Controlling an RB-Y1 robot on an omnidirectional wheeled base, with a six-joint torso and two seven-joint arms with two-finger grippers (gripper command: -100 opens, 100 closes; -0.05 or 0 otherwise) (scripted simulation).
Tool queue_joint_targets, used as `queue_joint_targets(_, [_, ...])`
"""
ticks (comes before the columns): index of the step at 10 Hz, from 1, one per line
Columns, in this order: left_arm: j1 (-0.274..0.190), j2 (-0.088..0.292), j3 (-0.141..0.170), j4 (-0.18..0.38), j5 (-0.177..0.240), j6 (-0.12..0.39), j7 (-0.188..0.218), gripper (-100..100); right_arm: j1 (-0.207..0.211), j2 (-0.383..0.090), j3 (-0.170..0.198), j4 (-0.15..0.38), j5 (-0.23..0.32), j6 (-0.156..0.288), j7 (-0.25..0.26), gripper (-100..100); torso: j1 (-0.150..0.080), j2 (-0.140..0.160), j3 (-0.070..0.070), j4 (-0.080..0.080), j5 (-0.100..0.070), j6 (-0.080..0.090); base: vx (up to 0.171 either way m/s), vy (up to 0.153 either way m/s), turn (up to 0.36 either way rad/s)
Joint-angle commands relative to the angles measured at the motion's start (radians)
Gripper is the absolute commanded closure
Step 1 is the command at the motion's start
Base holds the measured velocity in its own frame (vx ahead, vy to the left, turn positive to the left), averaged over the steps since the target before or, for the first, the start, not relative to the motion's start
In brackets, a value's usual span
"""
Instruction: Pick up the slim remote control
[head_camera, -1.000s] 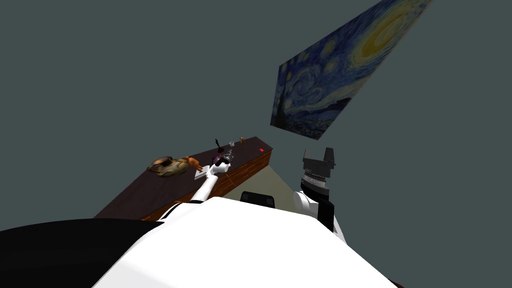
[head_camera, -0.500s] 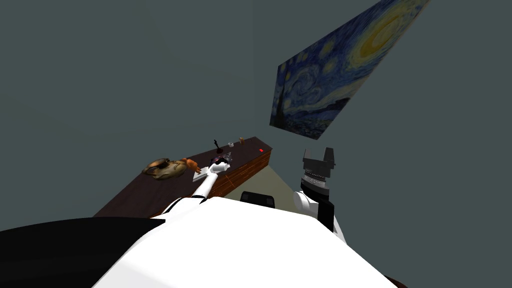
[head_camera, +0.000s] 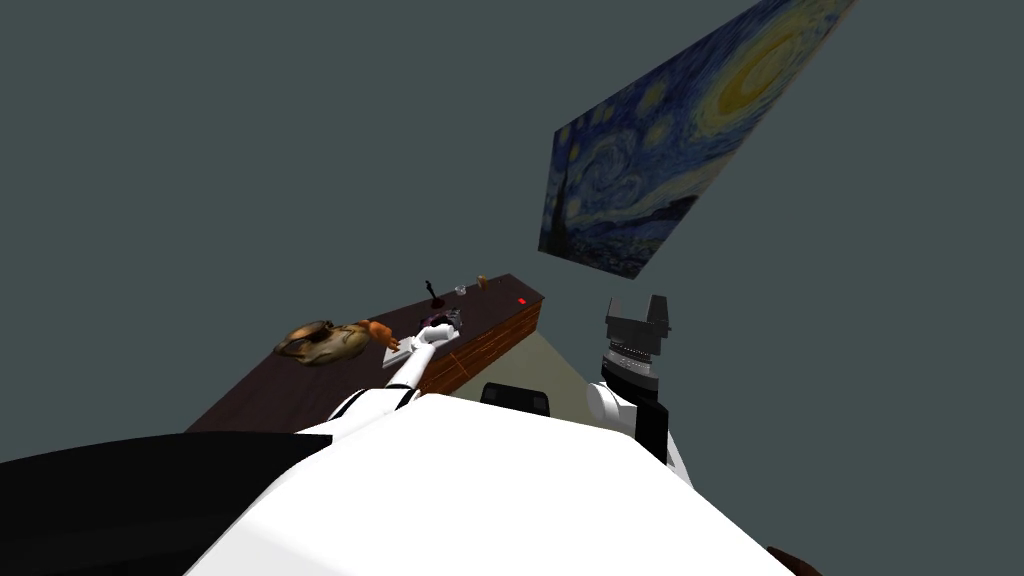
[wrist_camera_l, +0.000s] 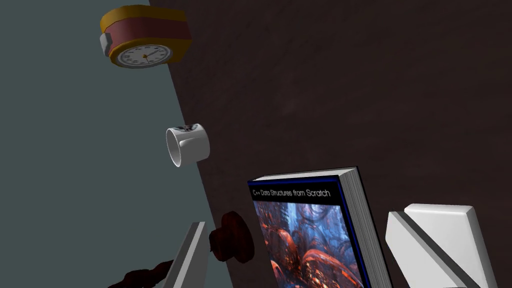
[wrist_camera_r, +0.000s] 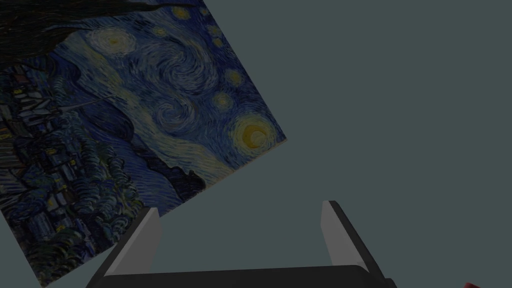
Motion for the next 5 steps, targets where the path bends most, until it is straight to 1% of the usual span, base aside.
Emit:
queue_joint_targets(1, [-0.025, 0.014, 0.016, 0.050, 0.014, 0.050, 0.001, -100, 0.000, 0.000, 0.000, 0.000, 0.000, 0.000, 0.000, 0, 0.000, 0.000, 0.000, 0.000, 0.000, 0.000, 0.039, 0.052, -0.051])
queue_joint_targets(2, [-0.025, 0.014, 0.016, 0.055, 0.014, 0.074, 0.001, -100, 0.000, 0.000, 0.000, 0.000, 0.000, 0.000, 0.000, 0, 0.001, -0.001, 0.000, 0.000, 0.000, 0.000, 0.035, 0.044, -0.025])
queue_joint_targets(3, [-0.025, 0.014, 0.016, 0.072, 0.014, 0.074, 0.001, -100, 0.000, 0.000, 0.000, 0.000, 0.000, 0.000, 0.000, 0, 0.001, -0.001, -0.001, 0.000, 0.000, 0.000, 0.013, 0.016, 0.005])
queue_joint_targets(4, [-0.025, 0.014, 0.016, 0.075, 0.014, 0.074, 0.001, -100, 0.000, 0.000, 0.000, 0.000, 0.000, 0.000, 0.000, 0, -0.001, 0.000, 0.000, 0.000, 0.000, 0.000, 0.000, 0.000, 0.000])
queue_joint_targets(5, [-0.047, 0.022, 0.032, 0.120, 0.019, 0.125, 0.002, -100, 0.000, 0.000, 0.000, 0.000, 0.000, 0.000, 0.000, 0, -0.002, 0.001, 0.000, 0.000, 0.000, 0.000, 0.019, 0.025, -0.052])
